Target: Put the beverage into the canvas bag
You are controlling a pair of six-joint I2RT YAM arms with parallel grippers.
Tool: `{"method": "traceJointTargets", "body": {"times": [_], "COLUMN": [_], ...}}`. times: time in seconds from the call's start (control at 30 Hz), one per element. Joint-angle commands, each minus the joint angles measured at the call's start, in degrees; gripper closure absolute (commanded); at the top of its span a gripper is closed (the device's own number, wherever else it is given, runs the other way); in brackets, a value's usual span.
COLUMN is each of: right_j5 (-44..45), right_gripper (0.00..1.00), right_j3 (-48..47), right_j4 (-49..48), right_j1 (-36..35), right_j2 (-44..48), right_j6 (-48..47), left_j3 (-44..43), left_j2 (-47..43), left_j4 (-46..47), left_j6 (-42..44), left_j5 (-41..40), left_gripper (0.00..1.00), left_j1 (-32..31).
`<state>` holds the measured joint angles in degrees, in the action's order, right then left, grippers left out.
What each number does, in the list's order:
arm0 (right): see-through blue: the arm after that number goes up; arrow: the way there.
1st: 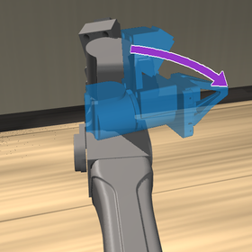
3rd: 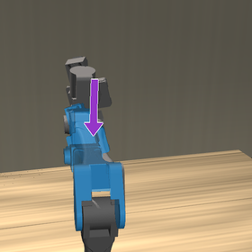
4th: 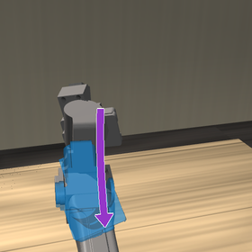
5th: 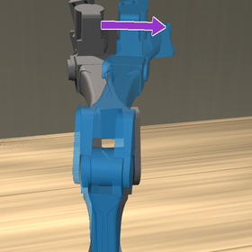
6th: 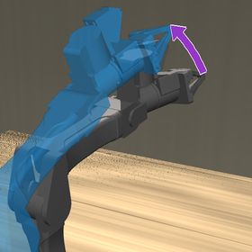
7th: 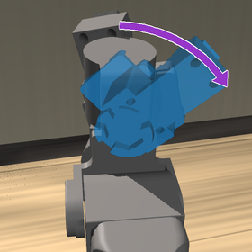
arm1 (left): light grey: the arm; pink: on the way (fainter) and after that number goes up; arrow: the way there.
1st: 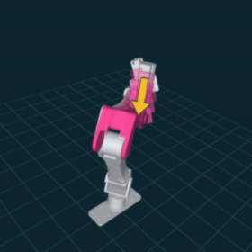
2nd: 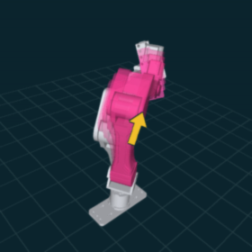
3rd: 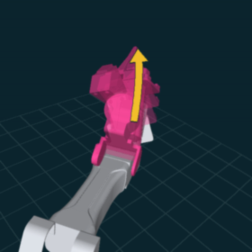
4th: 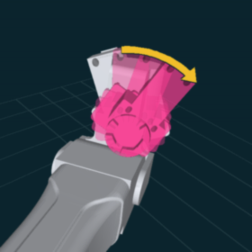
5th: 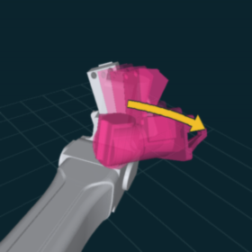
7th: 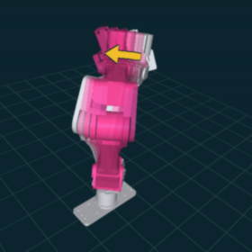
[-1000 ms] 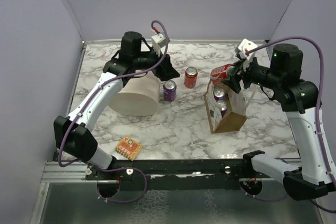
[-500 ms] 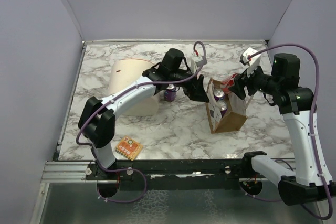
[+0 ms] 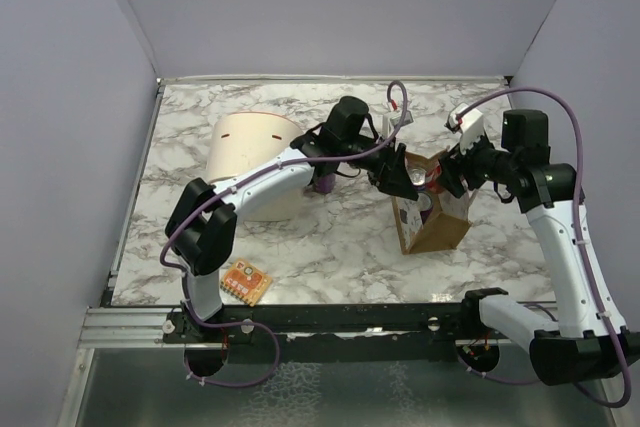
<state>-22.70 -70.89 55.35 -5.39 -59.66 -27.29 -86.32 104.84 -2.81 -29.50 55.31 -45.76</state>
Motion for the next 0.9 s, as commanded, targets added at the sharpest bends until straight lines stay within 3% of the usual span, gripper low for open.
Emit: {"method": "traceJointTargets", "body": {"times": [0.0,0.23,0.63,0.87], "right_j5": [3.0,5.4,7.7,9.3], "right_gripper": [0.99,0.99,0.99,0.99], "right_j3": [-0.3,-0.4,-1.6,-1.4], "right_j4": [-5.0,-5.1,-3.9,-4.8], "right_j1": [0.2,0.2,0.2,0.2], "right_j2": [0.1,-2.2,-8.1,-11.1], "right_j6": [0.9,0.5,-3.1,-3.4], "left_j3": [-2.7,-3.7,0.3,2.4], "left_j2": [1.3,2.7,0.4,-1.0], "left_j4": [2.0,-0.7,-5.9,-7.9], "left_j6": [-1.0,0.1,8.9,12.5], "left_j5": [0.5,-1.4,-4.7,-6.2], "left_gripper": [0.34,0.53,0.98,1.00], "left_j1": [0.1,0.1,0.1,0.3]}}
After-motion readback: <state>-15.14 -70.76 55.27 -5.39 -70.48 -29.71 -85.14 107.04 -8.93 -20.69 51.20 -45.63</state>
